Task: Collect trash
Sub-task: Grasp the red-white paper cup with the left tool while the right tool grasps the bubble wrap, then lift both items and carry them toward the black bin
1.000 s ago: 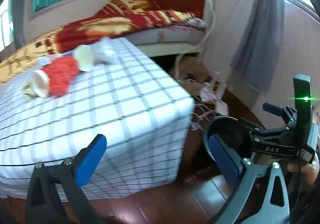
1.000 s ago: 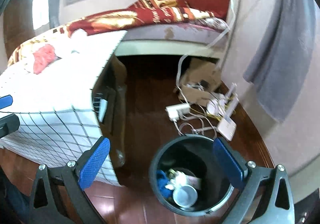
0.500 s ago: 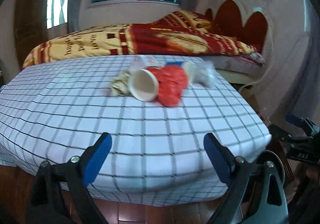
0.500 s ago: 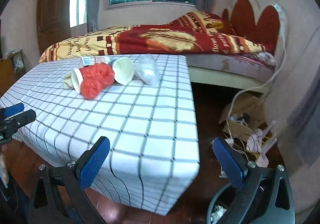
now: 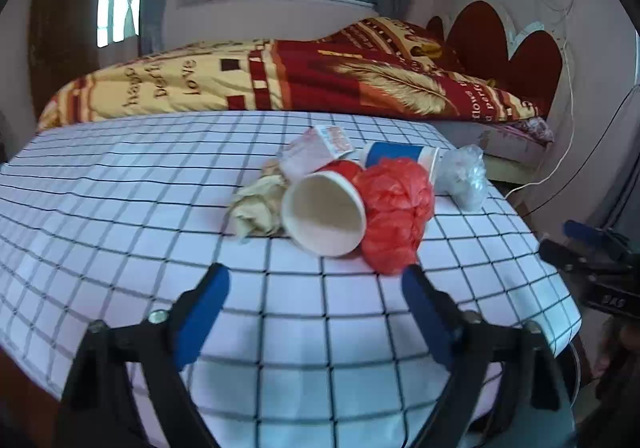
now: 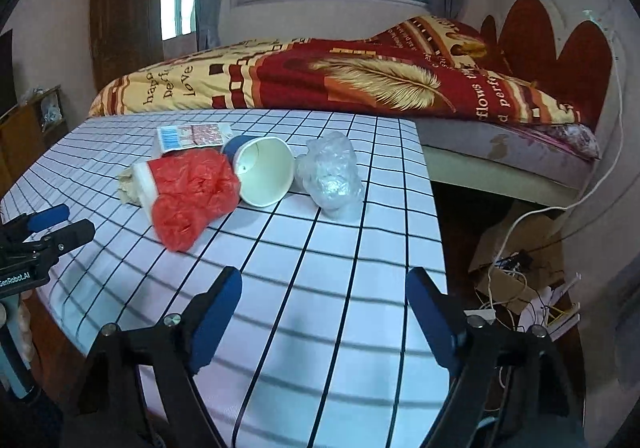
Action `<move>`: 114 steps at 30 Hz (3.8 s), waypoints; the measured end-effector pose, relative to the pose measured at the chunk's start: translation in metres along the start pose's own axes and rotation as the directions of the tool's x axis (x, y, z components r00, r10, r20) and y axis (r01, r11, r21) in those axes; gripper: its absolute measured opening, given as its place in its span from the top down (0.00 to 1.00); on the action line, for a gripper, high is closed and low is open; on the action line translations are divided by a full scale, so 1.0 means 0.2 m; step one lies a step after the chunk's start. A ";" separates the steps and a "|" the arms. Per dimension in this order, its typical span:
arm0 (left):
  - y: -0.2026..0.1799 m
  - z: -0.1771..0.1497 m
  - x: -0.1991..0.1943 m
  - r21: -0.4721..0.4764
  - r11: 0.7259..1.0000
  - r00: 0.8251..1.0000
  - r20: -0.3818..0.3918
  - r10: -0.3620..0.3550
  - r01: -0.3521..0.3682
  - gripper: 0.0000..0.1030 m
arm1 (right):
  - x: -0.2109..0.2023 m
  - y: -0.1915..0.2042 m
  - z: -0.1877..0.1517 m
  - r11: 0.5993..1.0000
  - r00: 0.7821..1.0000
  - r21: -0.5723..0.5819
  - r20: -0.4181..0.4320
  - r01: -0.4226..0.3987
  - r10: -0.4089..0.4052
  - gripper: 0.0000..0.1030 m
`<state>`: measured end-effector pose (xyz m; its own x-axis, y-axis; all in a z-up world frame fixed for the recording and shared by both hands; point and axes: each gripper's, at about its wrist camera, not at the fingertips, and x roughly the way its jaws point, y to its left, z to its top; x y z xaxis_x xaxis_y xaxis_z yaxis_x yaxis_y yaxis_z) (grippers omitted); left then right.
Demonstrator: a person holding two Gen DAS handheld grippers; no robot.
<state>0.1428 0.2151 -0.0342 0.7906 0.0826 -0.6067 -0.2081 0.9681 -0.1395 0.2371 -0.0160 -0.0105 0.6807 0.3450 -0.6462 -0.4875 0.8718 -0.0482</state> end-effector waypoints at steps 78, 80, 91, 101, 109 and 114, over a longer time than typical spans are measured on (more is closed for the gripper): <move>-0.13 -0.07 -0.23 0.001 0.996 0.994 0.070 -0.089 0.089 0.98 | -0.24 0.00 -0.10 0.999 0.999 0.019 0.013 -0.030 0.030 0.62; -0.17 -0.09 -0.26 0.021 0.996 0.993 0.067 -0.093 0.092 0.98 | -0.29 0.02 -0.13 0.999 0.999 0.015 0.020 -0.030 0.030 0.62; -0.39 -0.18 -0.37 0.100 0.984 0.987 0.056 -0.152 0.146 0.98 | -0.56 -0.03 -0.29 0.998 0.998 0.052 0.053 -0.020 0.017 0.62; -0.67 -0.25 -0.36 0.184 0.956 0.972 0.012 -0.237 0.230 0.98 | -0.69 -0.22 -0.48 0.991 0.998 0.124 0.031 0.050 -0.055 0.62; -0.90 -0.30 -0.33 0.245 0.922 0.953 -0.032 -0.301 0.300 0.98 | -0.75 -0.41 -0.60 0.976 0.994 0.187 0.005 0.107 -0.110 0.62; -1.05 -0.34 -0.32 0.285 0.892 0.935 -0.061 -0.348 0.351 0.98 | -0.79 -0.52 -0.70 0.961 0.988 0.234 -0.020 0.150 -0.150 0.62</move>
<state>0.0966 -0.0105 -0.0190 0.7769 -0.2746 -0.5666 0.2557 0.9599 -0.1146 0.1041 -0.2101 -0.0095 0.7351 0.2033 -0.6468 -0.2382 0.9706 0.0343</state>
